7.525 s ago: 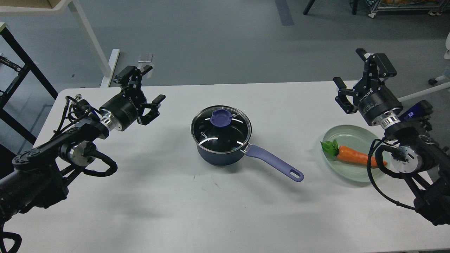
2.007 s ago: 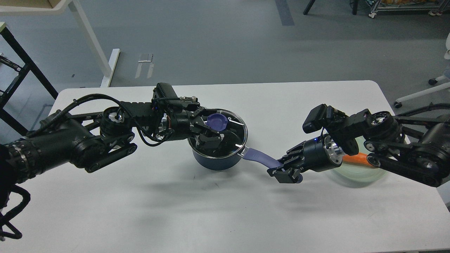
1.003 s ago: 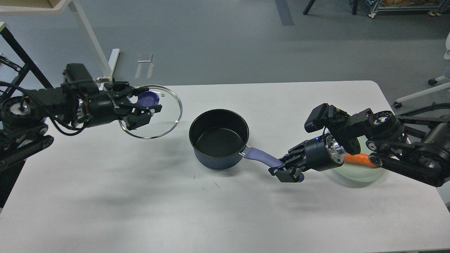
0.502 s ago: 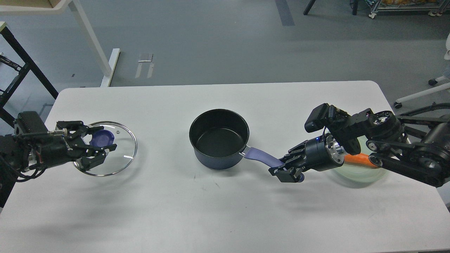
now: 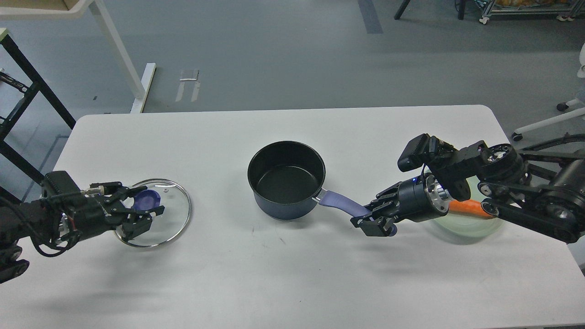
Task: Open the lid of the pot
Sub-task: 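Lower the glass lid onto the table beside the pan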
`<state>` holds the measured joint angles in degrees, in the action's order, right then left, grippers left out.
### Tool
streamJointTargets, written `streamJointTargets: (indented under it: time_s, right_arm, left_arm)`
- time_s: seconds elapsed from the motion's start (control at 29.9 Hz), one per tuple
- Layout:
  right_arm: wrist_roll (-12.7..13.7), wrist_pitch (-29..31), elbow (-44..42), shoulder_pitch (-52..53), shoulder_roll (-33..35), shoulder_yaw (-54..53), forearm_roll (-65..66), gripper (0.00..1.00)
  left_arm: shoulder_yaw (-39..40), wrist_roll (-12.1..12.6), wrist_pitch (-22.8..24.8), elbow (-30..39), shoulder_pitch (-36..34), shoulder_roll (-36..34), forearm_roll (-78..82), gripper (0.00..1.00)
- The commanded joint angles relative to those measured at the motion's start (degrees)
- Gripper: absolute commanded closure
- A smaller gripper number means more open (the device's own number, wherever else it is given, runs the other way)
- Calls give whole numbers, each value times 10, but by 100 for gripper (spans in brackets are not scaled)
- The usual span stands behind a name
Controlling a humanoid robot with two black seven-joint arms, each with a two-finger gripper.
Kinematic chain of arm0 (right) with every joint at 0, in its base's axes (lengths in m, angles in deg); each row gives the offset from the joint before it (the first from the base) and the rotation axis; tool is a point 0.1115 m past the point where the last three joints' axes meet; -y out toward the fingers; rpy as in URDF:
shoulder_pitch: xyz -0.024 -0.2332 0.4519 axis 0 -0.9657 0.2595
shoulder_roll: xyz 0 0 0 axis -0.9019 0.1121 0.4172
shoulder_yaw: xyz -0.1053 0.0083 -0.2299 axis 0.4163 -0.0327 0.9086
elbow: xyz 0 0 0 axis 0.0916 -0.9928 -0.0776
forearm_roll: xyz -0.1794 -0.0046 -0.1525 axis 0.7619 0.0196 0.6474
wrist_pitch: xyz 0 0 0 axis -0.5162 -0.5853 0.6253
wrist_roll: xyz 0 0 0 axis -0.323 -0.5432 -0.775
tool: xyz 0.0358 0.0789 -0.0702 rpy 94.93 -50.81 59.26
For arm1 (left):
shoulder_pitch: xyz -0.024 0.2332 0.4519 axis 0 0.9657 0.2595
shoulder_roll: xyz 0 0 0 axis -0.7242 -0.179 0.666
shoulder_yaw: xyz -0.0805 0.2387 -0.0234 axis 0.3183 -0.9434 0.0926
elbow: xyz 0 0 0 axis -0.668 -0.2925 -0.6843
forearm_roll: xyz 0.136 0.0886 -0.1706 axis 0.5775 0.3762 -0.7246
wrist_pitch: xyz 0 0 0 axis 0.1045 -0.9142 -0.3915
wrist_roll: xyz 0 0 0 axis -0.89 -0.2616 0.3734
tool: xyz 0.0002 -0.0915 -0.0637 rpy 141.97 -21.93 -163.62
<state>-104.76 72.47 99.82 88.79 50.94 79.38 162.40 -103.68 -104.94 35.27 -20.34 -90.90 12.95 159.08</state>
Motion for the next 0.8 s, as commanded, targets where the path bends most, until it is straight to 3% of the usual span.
streamJointTargets:
  time_s: [0.0, 0.07, 0.27, 0.47, 0.67, 0.77]
  right_arm:
    - [0, 0, 0, 0, 1, 1, 0, 72]
    - [0, 0, 0, 0, 0, 1, 0, 72]
    - [0, 0, -1, 0, 0, 1, -1, 72]
    - [0, 0, 0, 0, 3, 0, 0, 72]
    - [0, 0, 0, 0, 4, 0, 0, 72]
    - [0, 0, 0, 0, 4, 0, 0, 72]
  left_arm:
    - [-1, 0, 0, -2, 4, 3, -6, 55]
    - [0, 0, 0, -2, 5, 4, -7, 53]
    - [0, 0, -1, -9, 5, 11, -6, 29]
    - [-1, 0, 1, -9, 5, 10, -6, 22]
    - [7, 0, 4, -3, 0, 3, -29, 5]
    - [9, 0, 12, 14, -6, -3, -87, 4]
